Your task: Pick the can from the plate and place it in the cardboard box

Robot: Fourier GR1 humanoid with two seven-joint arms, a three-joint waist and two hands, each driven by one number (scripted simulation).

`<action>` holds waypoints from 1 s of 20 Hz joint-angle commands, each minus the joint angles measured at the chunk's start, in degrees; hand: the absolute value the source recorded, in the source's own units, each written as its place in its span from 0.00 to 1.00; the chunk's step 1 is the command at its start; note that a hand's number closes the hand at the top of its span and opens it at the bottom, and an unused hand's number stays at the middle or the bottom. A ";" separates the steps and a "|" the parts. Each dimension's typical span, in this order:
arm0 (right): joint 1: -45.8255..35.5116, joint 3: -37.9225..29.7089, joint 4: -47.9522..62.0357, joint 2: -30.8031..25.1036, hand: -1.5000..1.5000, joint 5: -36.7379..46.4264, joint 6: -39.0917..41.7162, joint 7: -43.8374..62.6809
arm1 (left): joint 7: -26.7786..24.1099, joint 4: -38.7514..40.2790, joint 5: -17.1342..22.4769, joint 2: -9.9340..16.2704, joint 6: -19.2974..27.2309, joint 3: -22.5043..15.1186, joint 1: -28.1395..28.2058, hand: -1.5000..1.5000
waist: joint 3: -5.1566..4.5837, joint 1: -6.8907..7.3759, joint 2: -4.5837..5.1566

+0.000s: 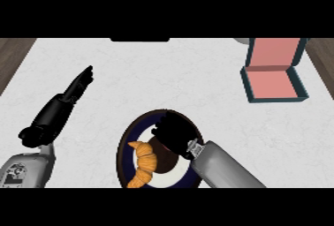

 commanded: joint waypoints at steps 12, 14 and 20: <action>6.16 0.06 -3.55 -6.13 1.00 -1.46 -15.73 -19.03 | -2.06 3.26 -2.96 -2.44 1.43 0.14 -0.42 0.50 | 0.00 -0.81 -0.01; 11.20 -0.76 -6.16 -13.28 1.00 -6.03 -19.11 -27.87 | 1.04 -0.35 0.04 0.08 -1.31 2.13 -0.31 0.50 | 0.07 -1.02 -0.13; 19.77 -8.64 -17.12 -25.75 1.00 -18.64 -23.64 -45.23 | -1.83 1.94 -2.84 -2.11 1.40 0.68 0.36 0.50 | 0.01 -1.67 -0.08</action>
